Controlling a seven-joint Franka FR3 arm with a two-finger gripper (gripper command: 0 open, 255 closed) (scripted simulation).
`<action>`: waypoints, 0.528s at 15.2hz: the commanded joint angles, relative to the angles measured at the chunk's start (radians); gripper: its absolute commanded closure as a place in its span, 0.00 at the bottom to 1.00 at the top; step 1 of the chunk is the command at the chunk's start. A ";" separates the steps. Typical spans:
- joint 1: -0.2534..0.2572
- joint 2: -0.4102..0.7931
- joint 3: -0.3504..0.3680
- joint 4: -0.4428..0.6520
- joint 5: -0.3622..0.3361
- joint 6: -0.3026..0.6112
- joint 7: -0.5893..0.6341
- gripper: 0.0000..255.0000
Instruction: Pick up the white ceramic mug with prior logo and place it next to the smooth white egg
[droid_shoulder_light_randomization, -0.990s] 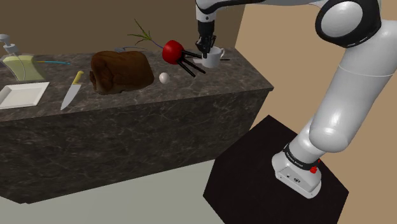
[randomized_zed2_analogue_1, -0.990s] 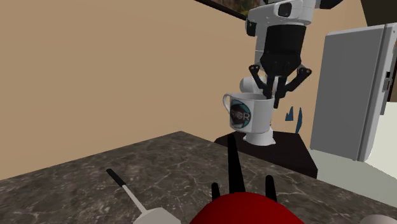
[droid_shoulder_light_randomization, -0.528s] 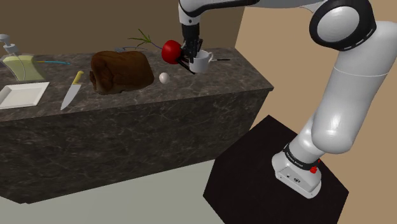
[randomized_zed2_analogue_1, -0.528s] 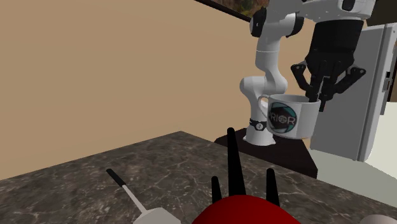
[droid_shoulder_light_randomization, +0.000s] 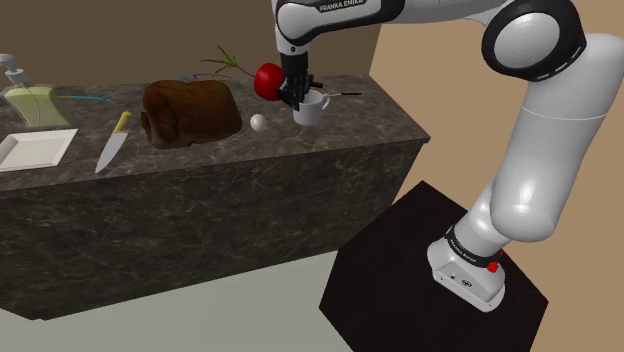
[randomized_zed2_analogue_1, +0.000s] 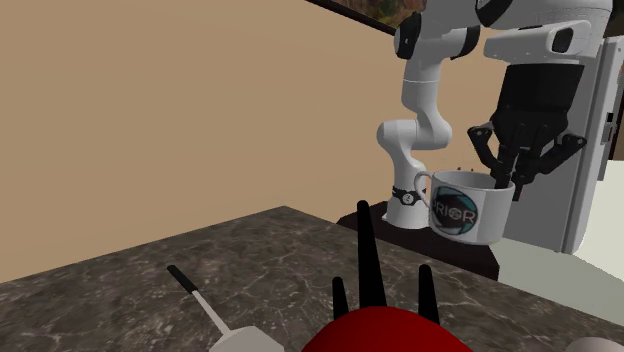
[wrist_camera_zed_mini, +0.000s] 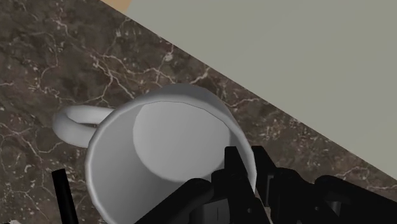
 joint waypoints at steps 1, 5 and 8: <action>0.000 0.004 0.000 -0.021 -0.001 0.026 0.002 1.00; 0.000 0.015 -0.001 -0.059 -0.002 0.075 0.005 1.00; -0.001 0.026 -0.001 -0.085 -0.004 0.111 0.008 1.00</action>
